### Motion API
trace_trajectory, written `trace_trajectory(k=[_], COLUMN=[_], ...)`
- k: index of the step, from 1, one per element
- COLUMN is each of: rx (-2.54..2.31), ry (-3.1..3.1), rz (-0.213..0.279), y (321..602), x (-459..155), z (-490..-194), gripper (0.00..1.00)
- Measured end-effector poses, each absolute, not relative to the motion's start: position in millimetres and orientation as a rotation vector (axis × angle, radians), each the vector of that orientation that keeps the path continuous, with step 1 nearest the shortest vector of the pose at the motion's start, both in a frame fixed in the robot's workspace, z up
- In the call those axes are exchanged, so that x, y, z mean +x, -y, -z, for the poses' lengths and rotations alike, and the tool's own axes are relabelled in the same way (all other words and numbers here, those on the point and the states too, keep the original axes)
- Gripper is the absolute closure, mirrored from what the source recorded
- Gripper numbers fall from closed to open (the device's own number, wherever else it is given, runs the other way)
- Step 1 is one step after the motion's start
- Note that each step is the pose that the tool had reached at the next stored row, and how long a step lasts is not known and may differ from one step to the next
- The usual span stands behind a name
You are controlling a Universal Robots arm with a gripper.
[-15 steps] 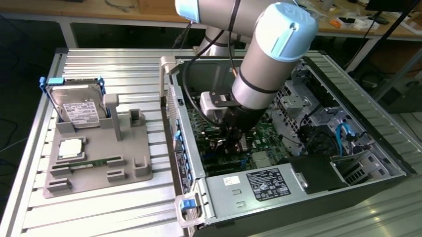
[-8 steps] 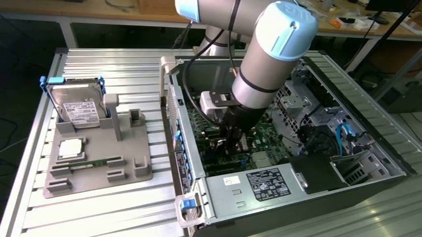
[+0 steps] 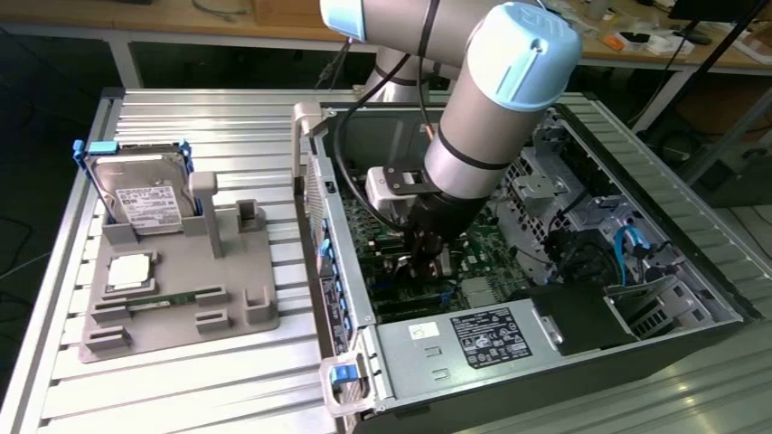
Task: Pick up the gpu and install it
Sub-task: 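Insert the gpu into the slot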
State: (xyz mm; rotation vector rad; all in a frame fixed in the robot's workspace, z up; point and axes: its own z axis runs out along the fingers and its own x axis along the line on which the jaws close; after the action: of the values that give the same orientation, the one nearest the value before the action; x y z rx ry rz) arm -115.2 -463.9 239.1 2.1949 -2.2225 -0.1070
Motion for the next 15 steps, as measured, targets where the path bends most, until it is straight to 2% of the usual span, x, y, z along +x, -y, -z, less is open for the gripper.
trace_trajectory(k=[4, 5, 6, 7, 15], rx=[2.195, 2.195, 2.195, 2.195, 2.195], ry=[2.222, 2.222, 2.222, 2.222, 2.222], rz=[0.107, 0.107, 0.107, 0.107, 0.107], y=[463.9, 463.9, 463.9, 463.9, 463.8], x=[-115.2, -115.2, -115.2, -115.2, -115.2], z=[-239.2, -239.2, -239.2, -239.2, -249.6], gripper=[0.67, 0.62, 0.62, 0.55, 0.55])
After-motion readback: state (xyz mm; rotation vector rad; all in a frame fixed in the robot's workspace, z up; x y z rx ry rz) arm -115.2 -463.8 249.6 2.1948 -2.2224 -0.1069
